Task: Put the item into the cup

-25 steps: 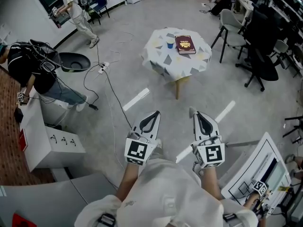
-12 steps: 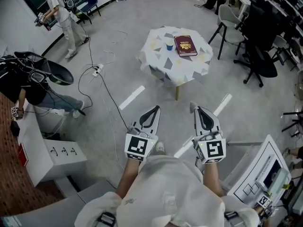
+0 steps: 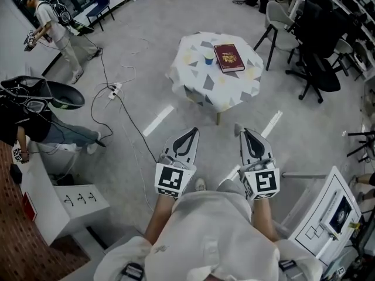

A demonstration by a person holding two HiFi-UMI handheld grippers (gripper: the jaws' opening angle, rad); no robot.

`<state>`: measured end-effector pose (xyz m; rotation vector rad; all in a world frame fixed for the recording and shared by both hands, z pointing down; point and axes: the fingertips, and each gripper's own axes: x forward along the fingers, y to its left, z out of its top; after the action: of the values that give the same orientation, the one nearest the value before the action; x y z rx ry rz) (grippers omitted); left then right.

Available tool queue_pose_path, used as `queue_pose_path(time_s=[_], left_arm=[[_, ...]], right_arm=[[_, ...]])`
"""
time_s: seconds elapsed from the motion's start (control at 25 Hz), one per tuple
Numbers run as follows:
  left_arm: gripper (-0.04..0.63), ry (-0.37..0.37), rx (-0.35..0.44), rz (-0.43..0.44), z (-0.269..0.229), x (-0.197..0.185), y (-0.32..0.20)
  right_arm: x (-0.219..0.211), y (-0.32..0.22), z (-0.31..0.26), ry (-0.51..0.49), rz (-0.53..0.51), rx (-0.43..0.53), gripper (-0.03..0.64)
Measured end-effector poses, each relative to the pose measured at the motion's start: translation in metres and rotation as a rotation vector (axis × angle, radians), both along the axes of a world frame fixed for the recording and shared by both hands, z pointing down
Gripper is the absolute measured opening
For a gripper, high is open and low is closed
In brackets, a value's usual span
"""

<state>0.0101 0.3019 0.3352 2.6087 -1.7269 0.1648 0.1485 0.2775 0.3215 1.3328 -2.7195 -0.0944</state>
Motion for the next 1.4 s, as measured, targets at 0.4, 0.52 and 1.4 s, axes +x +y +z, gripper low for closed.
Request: queue_pose_path(time_s=[0.4, 0.52, 1.4], left_arm=[[0.014, 0.017, -0.011, 0.008, 0.007, -0.012, -0.036], [0.014, 0.014, -0.018, 0.004, 0.009, -0.015, -0.048], [0.014, -0.015, -0.046, -0.113, 0.011, -0.028, -0.208]], right_arm=[[-0.015, -0.035, 0.008, 0.011, 0.012, -0.012, 0.006], [-0.018, -0.049, 0.011, 0.006, 0.010, -0.017, 0.006], [-0.030, -0.223, 0.015, -0.017, -0.090, -0.033, 0.006]])
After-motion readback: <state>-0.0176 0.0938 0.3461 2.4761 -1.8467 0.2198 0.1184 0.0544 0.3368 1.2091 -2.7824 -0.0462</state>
